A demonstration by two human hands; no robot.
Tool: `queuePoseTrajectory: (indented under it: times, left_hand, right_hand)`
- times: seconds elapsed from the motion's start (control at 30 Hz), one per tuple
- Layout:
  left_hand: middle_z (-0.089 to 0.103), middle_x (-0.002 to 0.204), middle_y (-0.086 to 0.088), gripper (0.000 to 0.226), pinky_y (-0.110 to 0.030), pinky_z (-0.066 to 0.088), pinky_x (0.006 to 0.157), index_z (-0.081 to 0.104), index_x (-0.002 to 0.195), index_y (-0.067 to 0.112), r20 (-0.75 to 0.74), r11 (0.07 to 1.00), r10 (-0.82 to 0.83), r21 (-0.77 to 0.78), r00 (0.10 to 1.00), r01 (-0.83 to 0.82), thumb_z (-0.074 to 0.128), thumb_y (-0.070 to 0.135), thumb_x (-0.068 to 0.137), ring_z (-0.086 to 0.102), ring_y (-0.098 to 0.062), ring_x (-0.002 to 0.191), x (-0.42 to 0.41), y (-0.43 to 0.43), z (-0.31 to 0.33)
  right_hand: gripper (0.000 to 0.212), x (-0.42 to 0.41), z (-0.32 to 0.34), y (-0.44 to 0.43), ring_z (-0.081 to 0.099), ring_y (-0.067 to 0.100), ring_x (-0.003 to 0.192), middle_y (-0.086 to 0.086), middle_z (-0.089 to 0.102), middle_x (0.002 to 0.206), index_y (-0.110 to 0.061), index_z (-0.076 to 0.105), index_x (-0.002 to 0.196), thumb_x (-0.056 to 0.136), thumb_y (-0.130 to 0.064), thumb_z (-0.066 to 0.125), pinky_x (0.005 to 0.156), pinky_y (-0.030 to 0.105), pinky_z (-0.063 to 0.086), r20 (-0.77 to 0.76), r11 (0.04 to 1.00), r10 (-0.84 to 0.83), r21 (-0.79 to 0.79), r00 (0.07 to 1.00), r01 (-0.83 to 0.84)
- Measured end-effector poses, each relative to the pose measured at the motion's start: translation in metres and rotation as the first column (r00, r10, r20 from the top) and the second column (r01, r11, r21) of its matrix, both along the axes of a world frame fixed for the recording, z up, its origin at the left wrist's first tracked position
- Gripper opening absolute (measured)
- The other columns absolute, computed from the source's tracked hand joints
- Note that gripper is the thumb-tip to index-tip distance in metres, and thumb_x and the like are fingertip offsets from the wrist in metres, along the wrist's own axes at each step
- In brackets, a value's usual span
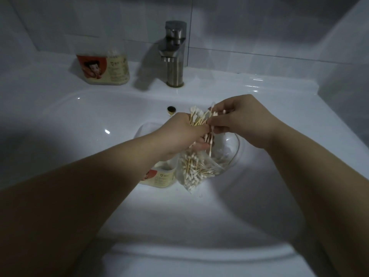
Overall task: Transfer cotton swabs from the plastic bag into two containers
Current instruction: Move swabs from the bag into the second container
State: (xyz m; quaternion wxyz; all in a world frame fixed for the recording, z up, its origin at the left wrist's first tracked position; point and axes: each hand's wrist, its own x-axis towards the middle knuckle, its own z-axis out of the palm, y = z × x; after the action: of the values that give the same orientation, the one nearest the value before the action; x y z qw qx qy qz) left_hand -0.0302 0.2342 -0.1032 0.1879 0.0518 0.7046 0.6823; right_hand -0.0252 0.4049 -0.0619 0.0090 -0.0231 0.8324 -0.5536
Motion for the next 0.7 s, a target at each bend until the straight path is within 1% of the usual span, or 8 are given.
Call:
queuePoseTrajectory:
  times: [0.07,0.17,0.23,0.3,0.37,0.47,0.57,0.7]
  left_hand:
    - [0.075,0.072,-0.008,0.013,-0.026,0.060,0.064,0.069,0.090,0.003,0.010,1.000,0.020,0.016,1.000,-0.020,0.063,0.009,0.100,0.076,-0.020,0.067,-0.0012,-0.0001,0.0007]
    - [0.076,0.079,-0.009,0.012,-0.030,0.061,0.066,0.070,0.100,0.003,-0.003,0.999,0.033,-0.025,0.999,-0.033,0.062,0.013,0.101,0.076,-0.022,0.072,-0.0024,-0.0009,0.0012]
    - [0.073,0.081,-0.012,0.014,-0.029,0.060,0.063,0.067,0.107,0.003,-0.007,0.998,0.027,-0.049,1.000,-0.028,0.054,0.009,0.103,0.074,-0.020,0.068,-0.0012,0.0003,0.0028]
    - [0.068,0.075,-0.009,0.015,-0.026,0.056,0.055,0.063,0.105,0.007,-0.024,0.997,0.013,-0.081,1.000,-0.015,0.048,0.006,0.104,0.067,-0.015,0.056,0.0013,0.0021,0.0047]
    - [0.065,0.068,-0.005,0.016,-0.023,0.051,0.049,0.062,0.099,0.012,-0.050,0.991,-0.016,-0.134,0.999,0.010,0.047,0.009,0.104,0.060,-0.012,0.049,0.0039,0.0035,0.0059]
    - [0.062,0.067,-0.001,0.016,-0.022,0.047,0.047,0.062,0.096,0.014,-0.081,0.979,-0.050,-0.202,0.995,0.033,0.048,0.014,0.103,0.055,-0.010,0.048,0.0048,0.0030,0.0056]
    - [0.059,0.066,0.000,0.016,-0.022,0.046,0.047,0.063,0.097,0.013,-0.104,0.975,-0.060,-0.219,0.993,0.036,0.048,0.014,0.102,0.054,-0.009,0.047,0.0040,0.0025,0.0060]
    - [0.053,0.063,0.002,0.017,-0.023,0.044,0.046,0.062,0.095,0.014,-0.106,0.981,-0.063,-0.192,0.992,0.042,0.046,0.010,0.101,0.051,-0.010,0.049,0.0038,0.0026,0.0062]
  right_hand:
    - [0.012,-0.0018,0.0007,0.0029,0.072,0.027,0.066,0.012,0.071,0.072,0.000,0.075,0.093,0.082,0.003,0.078,0.070,0.030,0.063,0.000,0.999,-0.034,-0.023,0.999,0.034]
    - [0.012,-0.0041,0.0013,0.0078,0.070,0.026,0.063,0.006,0.064,0.066,0.000,0.075,0.094,0.083,0.004,0.077,0.065,0.026,0.061,-0.027,0.998,-0.060,-0.012,0.998,0.060]
    - [0.015,-0.0047,0.0006,0.0085,0.071,0.025,0.063,0.005,0.063,0.066,-0.003,0.076,0.097,0.083,0.003,0.077,0.065,0.025,0.060,-0.059,0.998,-0.054,0.012,0.997,0.055]
    - [0.026,-0.0052,-0.0003,0.0085,0.073,0.022,0.064,0.007,0.066,0.069,-0.011,0.077,0.107,0.083,0.001,0.076,0.067,0.024,0.060,-0.124,0.995,-0.026,0.090,0.992,0.037]
    - [0.038,-0.0056,-0.0014,0.0090,0.075,0.017,0.065,0.007,0.070,0.075,-0.021,0.075,0.117,0.084,-0.002,0.074,0.067,0.018,0.057,-0.179,0.979,0.022,0.205,0.984,0.016]
    - [0.040,-0.0052,-0.0026,0.0091,0.074,0.007,0.065,-0.004,0.074,0.074,-0.031,0.074,0.119,0.085,-0.008,0.072,0.067,0.010,0.050,-0.195,0.943,0.081,0.332,0.978,-0.012]
    - [0.036,-0.0052,-0.0036,0.0087,0.072,0.001,0.063,-0.009,0.073,0.069,-0.029,0.074,0.118,0.086,-0.012,0.073,0.067,0.007,0.048,-0.208,0.913,0.079,0.407,0.975,0.013]
    - [0.030,-0.0034,-0.0003,0.0077,0.069,-0.005,0.064,-0.018,0.070,0.066,-0.025,0.076,0.116,0.088,-0.015,0.073,0.064,-0.001,0.042,-0.198,0.882,0.085,0.471,0.977,0.018]
